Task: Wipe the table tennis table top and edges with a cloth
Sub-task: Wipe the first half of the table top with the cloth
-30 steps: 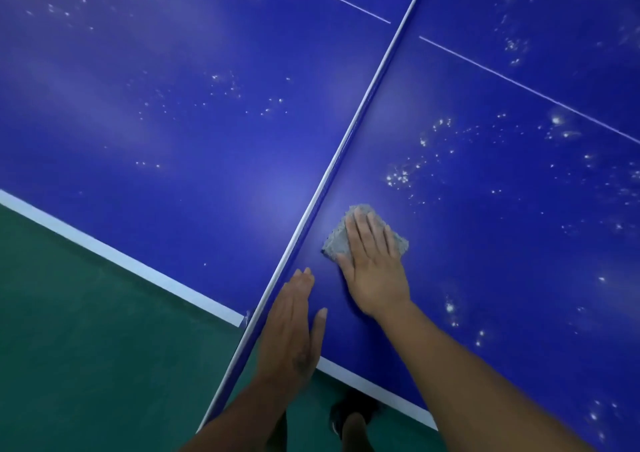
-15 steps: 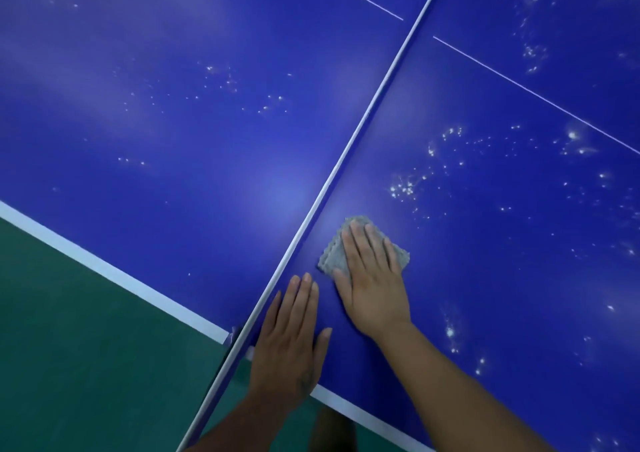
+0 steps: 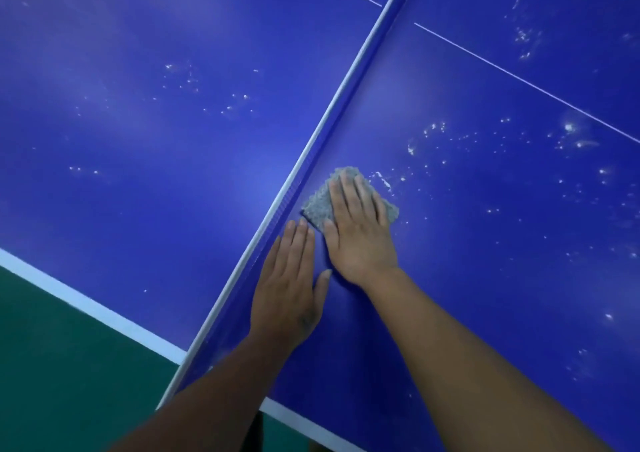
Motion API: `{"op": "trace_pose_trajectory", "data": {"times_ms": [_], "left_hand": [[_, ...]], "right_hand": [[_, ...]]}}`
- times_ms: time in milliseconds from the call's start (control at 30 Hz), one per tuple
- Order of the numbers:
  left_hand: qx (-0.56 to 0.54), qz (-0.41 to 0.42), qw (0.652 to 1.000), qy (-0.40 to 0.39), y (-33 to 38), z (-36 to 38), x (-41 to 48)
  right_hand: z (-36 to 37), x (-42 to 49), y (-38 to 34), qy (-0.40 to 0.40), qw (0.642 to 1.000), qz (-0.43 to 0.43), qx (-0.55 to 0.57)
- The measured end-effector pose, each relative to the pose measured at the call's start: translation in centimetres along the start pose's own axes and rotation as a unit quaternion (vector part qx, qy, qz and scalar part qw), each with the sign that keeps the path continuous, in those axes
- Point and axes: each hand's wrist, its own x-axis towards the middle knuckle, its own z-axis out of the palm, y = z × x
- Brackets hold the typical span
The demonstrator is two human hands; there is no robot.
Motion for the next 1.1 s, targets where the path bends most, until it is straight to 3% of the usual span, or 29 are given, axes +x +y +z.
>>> {"op": "trace_pose_trajectory", "data": {"times_ms": [267,400,567,800,867,1000,1100], "left_hand": [[0.016,0.011,1.0,0.023,1.1,0.8,4.1],[0.004,0.01,0.999,0.041,1.7,0.9,6.9],[-0.002,0.011,0.998,0.062,2.7,1.1,10.2],[0.021,-0.006,1.0,0.019,4.4,0.5,15.6],[0.023,-0.011,1.0,0.015,4.7,0.5,16.3],[0.018,-0.021,1.0,0.011,4.9,0.5,16.5],[-0.007,-0.019,1.0,0.023,4.8,0.5,16.6]], "right_hand": [[-3.0,8.8,2.7,0.012,0.995,0.096,0.033],[-3.4,8.1,5.2,0.046,0.997,0.068,0.0],[-4.2,8.1,8.7,0.051,0.99,0.122,-0.05],[-4.6,12.4,8.0,0.057,0.998,-0.004,-0.04],[-5.0,13.3,9.7,0.077,0.996,0.025,-0.033],[-5.5,14.8,12.0,0.101,0.977,0.19,-0.012],[-5.2,15.9,9.2,0.113,0.98,0.161,-0.011]]}}
